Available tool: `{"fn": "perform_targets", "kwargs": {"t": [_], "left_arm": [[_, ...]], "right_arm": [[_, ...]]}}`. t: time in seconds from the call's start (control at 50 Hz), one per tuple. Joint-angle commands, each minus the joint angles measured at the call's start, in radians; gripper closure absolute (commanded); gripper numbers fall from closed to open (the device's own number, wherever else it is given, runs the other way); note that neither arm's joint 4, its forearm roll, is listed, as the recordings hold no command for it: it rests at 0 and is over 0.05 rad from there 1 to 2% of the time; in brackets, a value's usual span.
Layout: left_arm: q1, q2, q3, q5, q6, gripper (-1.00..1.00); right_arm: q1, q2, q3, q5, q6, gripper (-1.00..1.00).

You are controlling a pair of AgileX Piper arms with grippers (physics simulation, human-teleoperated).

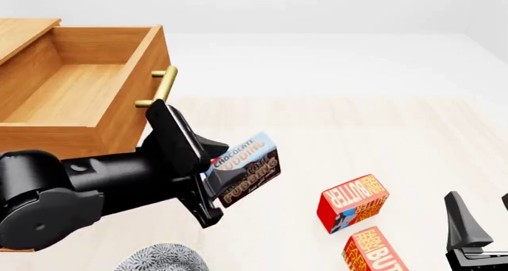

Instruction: Put the chocolate pudding in the top drawer of the cabinet and close it.

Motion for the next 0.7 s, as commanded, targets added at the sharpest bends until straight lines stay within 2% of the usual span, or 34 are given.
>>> {"fn": "perform_targets", "kwargs": {"t": [0.02, 0.32, 0.36, 0.4, 0.58, 0.7], "left_arm": [[-0.031, -0.042, -0.046, 0.051, 0.034, 1.00], [-0.009, -0.132, -0.093, 0.105, 0.103, 1.00], [-0.011, -0.127, -0.105, 0.117, 0.087, 1.00], [0.003, -0.137, -0.098, 0.117, 0.106, 1.00], [-0.009, -0.142, -0.136, 0.148, 0.096, 1.00], [0.007, -0.154, -0.145, 0.163, 0.120, 1.00]], "right_arm": [[0.000, 0.000, 0.000, 0.000, 0.000, -1.00], [0.000, 0.000, 0.000, 0.000, 0.000, -1.00], [0.000, 0.000, 0.000, 0.000, 0.000, -1.00], [0.000, 0.000, 0.000, 0.000, 0.000, -1.00], [0.000, 0.000, 0.000, 0.000, 0.000, -1.00], [0.000, 0.000, 0.000, 0.000, 0.000, -1.00]]}}
